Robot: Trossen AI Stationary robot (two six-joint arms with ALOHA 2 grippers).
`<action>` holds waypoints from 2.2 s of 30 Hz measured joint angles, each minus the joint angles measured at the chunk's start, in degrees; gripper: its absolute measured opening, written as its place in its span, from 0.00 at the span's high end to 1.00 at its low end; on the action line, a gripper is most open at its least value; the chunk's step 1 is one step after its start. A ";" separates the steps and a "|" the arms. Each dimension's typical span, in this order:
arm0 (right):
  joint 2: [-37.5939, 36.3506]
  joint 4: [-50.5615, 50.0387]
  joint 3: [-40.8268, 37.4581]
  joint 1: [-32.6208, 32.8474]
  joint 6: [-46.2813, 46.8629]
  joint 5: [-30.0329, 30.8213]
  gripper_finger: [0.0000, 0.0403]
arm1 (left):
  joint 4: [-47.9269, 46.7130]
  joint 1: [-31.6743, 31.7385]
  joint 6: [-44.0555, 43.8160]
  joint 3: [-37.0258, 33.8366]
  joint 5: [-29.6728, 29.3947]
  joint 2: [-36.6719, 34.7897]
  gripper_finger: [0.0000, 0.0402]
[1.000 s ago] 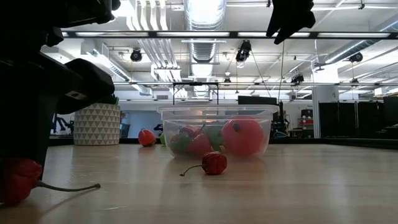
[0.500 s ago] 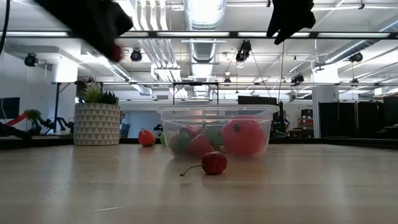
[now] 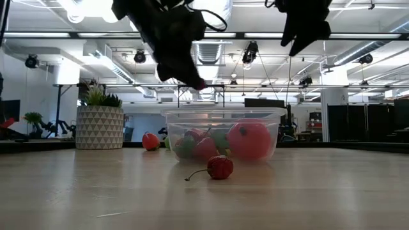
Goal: Pick and placing Produce into tupperware
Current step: Put the red cherry into the transparent container, then put the red strawberry into the transparent container
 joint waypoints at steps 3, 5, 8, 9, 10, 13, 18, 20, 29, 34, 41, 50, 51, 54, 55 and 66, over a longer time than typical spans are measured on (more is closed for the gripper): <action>0.00 0.00 -2.15 1.24 0.62 -1.95 0.37 | 2.01 1.54 -1.07 0.56 2.03 0.60 0.82; 0.00 -0.01 -3.71 2.18 0.79 -2.04 0.36 | 1.52 1.48 -1.69 0.56 2.97 0.93 0.75; 0.00 0.38 -5.93 3.13 1.72 -2.23 0.35 | 1.56 0.83 -7.33 0.35 3.70 1.04 0.62; 0.00 0.37 -6.51 3.29 1.97 -2.26 0.35 | 1.72 0.60 -8.83 0.35 3.97 1.01 0.58; 0.00 0.55 -7.02 3.42 2.00 -2.47 0.34 | 1.71 0.36 -9.79 0.34 4.05 0.89 0.54; 0.00 4.47 -8.96 3.67 1.43 -4.61 0.34 | 0.62 -0.38 -10.12 0.22 3.97 -0.53 0.45; 0.05 13.38 -11.70 4.37 0.96 -9.02 0.34 | -11.15 -1.92 -14.30 0.95 -2.47 -4.87 0.40; 0.07 16.10 -12.38 4.53 2.72 -9.02 0.35 | -17.37 -2.14 -19.94 0.80 -9.30 -6.97 0.40; 0.04 21.52 -12.70 8.73 1.91 -10.32 0.34 | -29.21 -1.08 1.56 -0.68 -27.09 -14.28 0.40; 0.04 21.69 -12.36 9.37 7.02 -5.60 0.35 | -29.53 10.66 -9.91 -1.67 -25.67 -12.11 0.40; 0.04 21.89 -12.38 9.43 13.62 -4.09 0.36 | -27.71 26.02 -22.10 -1.60 -12.49 -5.20 0.40; 0.04 21.93 -12.41 9.43 15.47 -2.68 0.36 | -21.33 30.17 -25.06 -1.81 -5.30 1.39 0.40; 0.04 21.95 -12.41 9.41 15.47 -2.39 0.36 | -20.36 30.23 -25.06 -1.83 -4.77 1.88 0.40; 0.04 21.93 -12.41 9.39 15.45 -1.86 0.36 | -18.01 30.26 -25.04 -1.84 -3.71 3.05 0.40; 0.04 21.93 -12.41 9.40 15.45 -1.64 0.36 | -17.65 30.26 -25.04 -1.84 -3.73 3.45 0.40; 0.02 21.86 -12.78 9.41 14.83 -1.51 0.36 | -16.64 30.63 -25.05 -1.82 -5.10 7.66 0.40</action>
